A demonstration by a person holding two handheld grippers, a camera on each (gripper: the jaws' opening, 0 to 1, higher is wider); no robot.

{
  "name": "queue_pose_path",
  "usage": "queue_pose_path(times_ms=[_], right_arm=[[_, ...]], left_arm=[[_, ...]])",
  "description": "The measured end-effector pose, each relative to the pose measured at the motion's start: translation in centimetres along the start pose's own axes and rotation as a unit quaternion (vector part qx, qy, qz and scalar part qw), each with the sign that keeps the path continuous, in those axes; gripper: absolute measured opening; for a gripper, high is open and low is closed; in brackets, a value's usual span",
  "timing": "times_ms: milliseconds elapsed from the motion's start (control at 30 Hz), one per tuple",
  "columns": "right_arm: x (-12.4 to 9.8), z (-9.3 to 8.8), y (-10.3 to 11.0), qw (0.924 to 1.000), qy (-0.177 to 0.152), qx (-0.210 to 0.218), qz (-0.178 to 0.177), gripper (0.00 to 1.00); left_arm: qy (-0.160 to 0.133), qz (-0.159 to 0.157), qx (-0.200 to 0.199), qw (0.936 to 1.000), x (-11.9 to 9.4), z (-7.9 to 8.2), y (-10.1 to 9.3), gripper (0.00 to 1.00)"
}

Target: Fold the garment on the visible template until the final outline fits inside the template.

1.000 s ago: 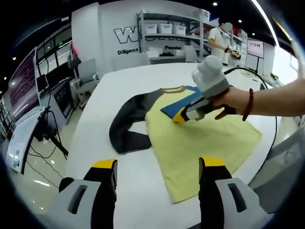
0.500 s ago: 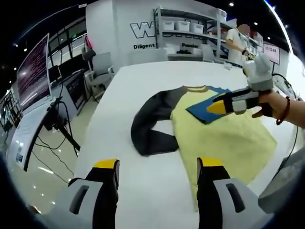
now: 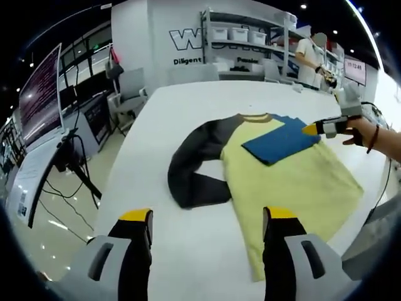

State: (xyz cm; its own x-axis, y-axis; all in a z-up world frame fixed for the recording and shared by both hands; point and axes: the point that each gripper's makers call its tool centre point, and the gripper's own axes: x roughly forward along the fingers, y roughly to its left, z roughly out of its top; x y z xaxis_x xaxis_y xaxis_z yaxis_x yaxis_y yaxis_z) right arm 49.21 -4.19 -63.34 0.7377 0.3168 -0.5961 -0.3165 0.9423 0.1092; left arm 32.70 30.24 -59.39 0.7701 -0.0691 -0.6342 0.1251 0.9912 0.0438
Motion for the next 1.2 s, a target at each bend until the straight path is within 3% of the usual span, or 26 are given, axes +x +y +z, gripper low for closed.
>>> queue_pose_path(times_ms=[200,333,633,767,1000,1200], right_arm=[[-0.4,-1.6,-5.1,0.9972,0.018,0.041,-0.06,0.49],[-0.4,-3.4,-6.4,0.9949,0.041,0.067,-0.064,0.47],[0.0,-3.8,-6.2,0.9949,0.043,0.061,-0.068,0.31],[0.1,-3.9,-6.3,0.9935,0.05,0.051,-0.089,0.16],[0.3,-3.9,-6.1,0.9942,0.06,0.025,-0.086,0.02],[0.0,-3.8,-6.4,0.9949,0.068,-0.007,-0.073,0.0]], left_arm=[[-0.005,-0.009,-0.003,0.9999,-0.2,0.6,-0.5,0.76],[-0.009,-0.021,-0.009,0.9997,-0.3,0.9,-1.1,0.82],[-0.006,-0.038,0.001,0.9993,-0.6,0.9,-2.1,0.92],[-0.007,-0.041,0.004,0.9991,-0.6,0.9,-2.3,0.96],[-0.003,-0.046,0.008,0.9989,-0.6,0.8,-2.4,0.97],[-0.003,-0.051,0.01,0.9986,-0.5,0.7,-2.6,0.96]])
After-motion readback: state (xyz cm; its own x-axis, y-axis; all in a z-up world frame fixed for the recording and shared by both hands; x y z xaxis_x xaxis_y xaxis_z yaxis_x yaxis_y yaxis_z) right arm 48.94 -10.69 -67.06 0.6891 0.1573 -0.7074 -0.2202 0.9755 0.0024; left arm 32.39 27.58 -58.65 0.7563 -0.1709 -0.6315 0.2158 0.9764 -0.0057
